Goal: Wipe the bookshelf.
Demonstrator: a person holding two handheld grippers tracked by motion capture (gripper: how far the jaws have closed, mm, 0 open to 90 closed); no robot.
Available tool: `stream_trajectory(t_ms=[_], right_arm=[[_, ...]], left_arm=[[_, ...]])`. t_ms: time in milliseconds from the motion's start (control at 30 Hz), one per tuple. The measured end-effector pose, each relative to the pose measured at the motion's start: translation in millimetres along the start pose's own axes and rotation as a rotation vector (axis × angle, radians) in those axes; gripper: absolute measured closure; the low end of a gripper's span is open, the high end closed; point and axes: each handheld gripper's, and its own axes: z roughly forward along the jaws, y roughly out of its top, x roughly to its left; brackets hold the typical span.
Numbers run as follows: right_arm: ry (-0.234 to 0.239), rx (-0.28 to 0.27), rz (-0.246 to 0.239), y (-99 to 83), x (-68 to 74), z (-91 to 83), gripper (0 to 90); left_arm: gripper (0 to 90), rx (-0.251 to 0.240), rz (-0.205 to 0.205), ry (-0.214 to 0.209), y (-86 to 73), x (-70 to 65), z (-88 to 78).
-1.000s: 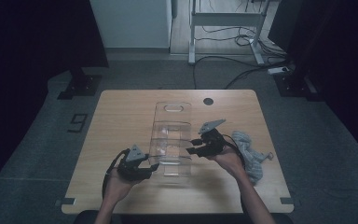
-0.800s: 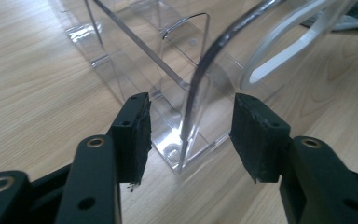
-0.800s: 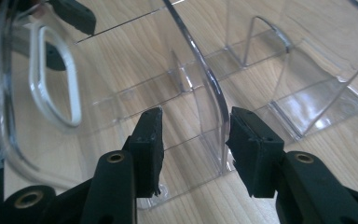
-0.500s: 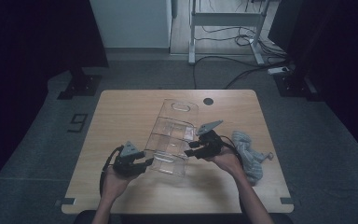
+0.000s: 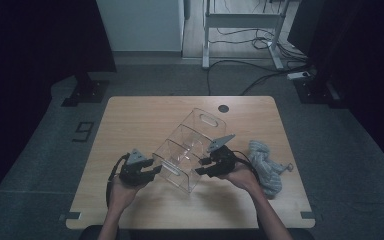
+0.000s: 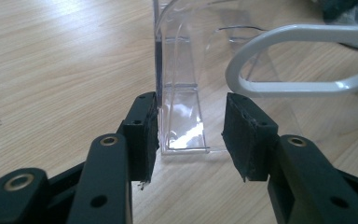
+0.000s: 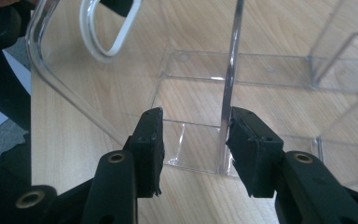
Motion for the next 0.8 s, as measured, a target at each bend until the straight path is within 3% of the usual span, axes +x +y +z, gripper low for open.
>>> stream_trajectory(t_ms=[467, 600, 800], right_arm=[[0.018, 0.027, -0.035, 3.8, 20.7, 8.4, 52.9], [0.013, 0.042, -0.036, 5.3, 24.6, 12.1, 50.7], [0.017, 0.034, -0.028, 1.0, 27.7, 6.7, 44.5]], left_arm=[[49.7, 0.004, -0.027, 0.018, 2.0, 4.5, 13.3], [38.8, -0.001, -0.024, 0.014, 0.1, 2.7, 10.1], [21.7, -0.025, -0.014, -0.037, -1.6, -5.9, -11.3]])
